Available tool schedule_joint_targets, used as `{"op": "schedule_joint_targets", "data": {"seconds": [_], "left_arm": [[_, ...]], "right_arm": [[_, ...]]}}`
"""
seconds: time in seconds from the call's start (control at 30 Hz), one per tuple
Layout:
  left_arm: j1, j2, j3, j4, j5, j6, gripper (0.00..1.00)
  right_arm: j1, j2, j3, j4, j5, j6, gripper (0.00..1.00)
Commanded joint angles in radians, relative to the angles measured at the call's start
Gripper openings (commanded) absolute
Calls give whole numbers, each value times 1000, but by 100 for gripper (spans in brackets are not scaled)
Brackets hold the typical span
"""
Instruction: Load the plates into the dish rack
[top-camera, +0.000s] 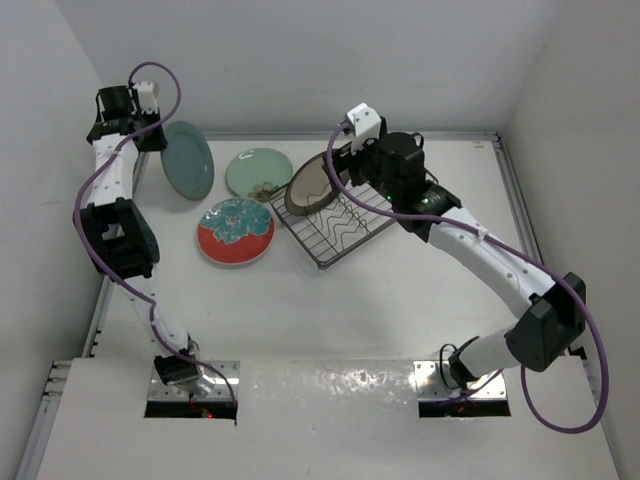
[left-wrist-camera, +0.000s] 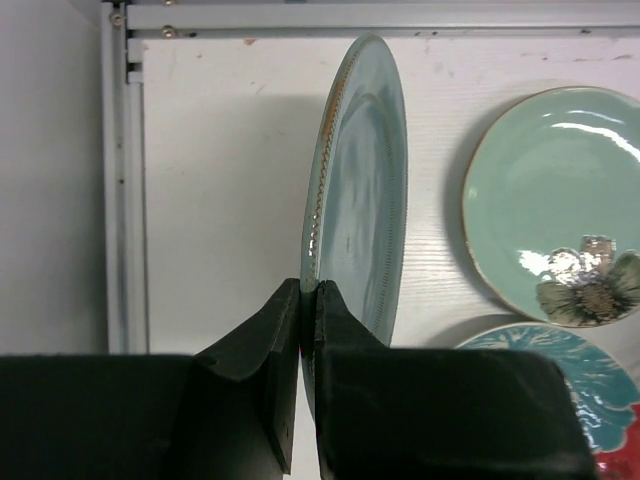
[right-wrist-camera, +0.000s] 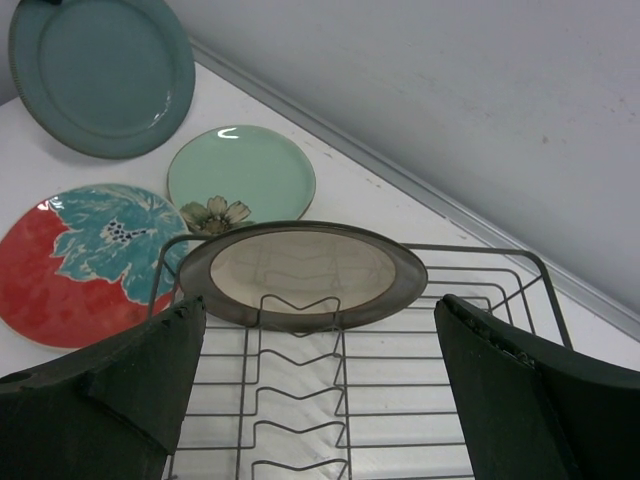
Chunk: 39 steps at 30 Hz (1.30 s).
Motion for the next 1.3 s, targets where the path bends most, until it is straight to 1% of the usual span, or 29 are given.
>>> {"op": "schedule_joint_targets", "data": {"seconds": [0.0,0.13,0.27,0.4,0.5,0.67,0.77,0.87,0.93,1.03,1.13,1.17,1.2,1.23,1.27], "left_arm": [[-2,-79,53,41,-34,68,0],[-13,-114,56,50,22,109,0],[-24,-125,66,43,4,159,0],[-24,-113,128,1,-7,169,0],[-24,-130,173,-30,12,174,0],[-39,-148,144,-48,9,221,0],[-41,-151,130,-76,13,225,0],[-50,-174,155,-76,15,241,0],[-70,-180,199,-109,9,283,0],[-99,-197,227,-163,21,326,0],[-114,-226,211,-189,47,347,0],[-113,-234,204,-192,55,346,0],[-113,-248,204,-201,73,344,0],[-113,-257,205,-207,88,344,0],[-114,-275,204,-221,116,344,0]], "right_arm": [[-2,-39,-16,56,16,-24,95],[-2,-39,-24,63,18,-24,95],[-4,-39,-27,67,21,-23,95],[-5,-39,-28,67,22,-24,96],[-5,-37,-30,65,26,-23,96],[-5,-30,-31,68,26,-9,96],[-5,-36,-34,70,26,-6,96],[-5,-40,-37,68,27,-9,96],[-7,-40,-39,67,21,-8,96],[-7,-33,-37,53,-26,-47,96],[-13,-1,18,-2,-176,-131,97],[-15,15,75,-40,-222,-155,97],[-16,32,109,-95,-310,-176,97],[-21,51,142,-122,-351,-214,97],[-22,88,206,-153,-431,-228,96]]}}
